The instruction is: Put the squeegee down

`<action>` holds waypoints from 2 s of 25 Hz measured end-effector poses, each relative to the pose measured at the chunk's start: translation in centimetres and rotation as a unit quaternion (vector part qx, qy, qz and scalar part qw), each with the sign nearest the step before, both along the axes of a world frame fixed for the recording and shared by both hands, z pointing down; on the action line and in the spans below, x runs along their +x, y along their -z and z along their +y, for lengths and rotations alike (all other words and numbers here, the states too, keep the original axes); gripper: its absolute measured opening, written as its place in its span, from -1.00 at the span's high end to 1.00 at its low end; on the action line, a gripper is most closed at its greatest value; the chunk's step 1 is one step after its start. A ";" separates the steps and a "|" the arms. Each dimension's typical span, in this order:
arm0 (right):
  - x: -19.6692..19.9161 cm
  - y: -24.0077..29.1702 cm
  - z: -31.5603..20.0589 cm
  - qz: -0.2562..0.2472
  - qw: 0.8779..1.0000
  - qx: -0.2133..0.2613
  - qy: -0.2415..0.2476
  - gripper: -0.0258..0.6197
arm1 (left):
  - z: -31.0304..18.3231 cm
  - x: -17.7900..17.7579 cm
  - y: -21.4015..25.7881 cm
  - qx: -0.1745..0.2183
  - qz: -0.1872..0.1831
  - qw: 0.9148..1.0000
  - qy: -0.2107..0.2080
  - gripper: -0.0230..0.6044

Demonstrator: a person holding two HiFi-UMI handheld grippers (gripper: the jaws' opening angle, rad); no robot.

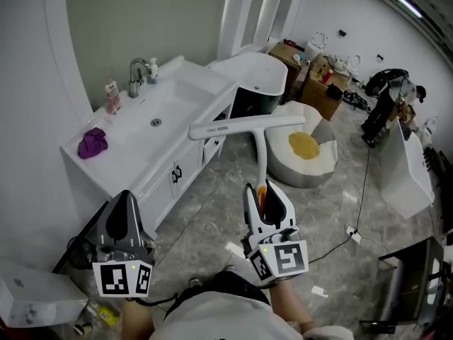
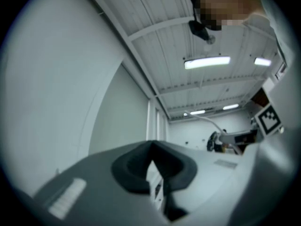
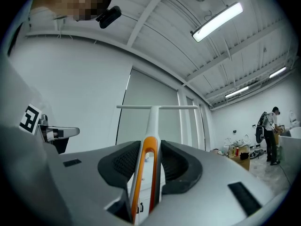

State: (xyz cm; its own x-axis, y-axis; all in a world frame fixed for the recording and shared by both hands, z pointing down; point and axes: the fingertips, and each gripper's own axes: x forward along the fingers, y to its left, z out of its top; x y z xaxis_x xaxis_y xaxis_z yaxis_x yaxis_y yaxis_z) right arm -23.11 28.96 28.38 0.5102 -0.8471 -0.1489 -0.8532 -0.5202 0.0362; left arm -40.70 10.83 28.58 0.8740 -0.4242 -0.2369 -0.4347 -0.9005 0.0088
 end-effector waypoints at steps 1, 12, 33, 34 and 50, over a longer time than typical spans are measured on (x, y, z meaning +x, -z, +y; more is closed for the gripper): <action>0.1 0.0 -0.1 -0.002 1.000 0.002 0.000 0.51 | -0.1 0.1 0.0 0.000 0.000 1.000 0.000 0.90; 5.0 -1.4 -2.3 -0.005 1.000 0.012 -0.019 0.52 | -2.8 5.9 -1.5 -0.003 -0.007 1.000 -0.023 0.90; 26.8 0.7 -14.2 0.015 0.998 0.023 0.060 0.51 | -11.9 25.9 1.4 0.018 0.013 0.999 0.045 0.90; 27.6 0.7 -14.3 0.014 0.998 0.024 0.063 0.51 | -11.9 26.6 1.5 0.020 0.014 0.999 0.049 0.90; 36.2 -1.0 -21.9 -0.010 0.996 0.019 0.086 0.52 | -19.0 34.7 0.1 0.013 -0.004 0.997 0.072 0.90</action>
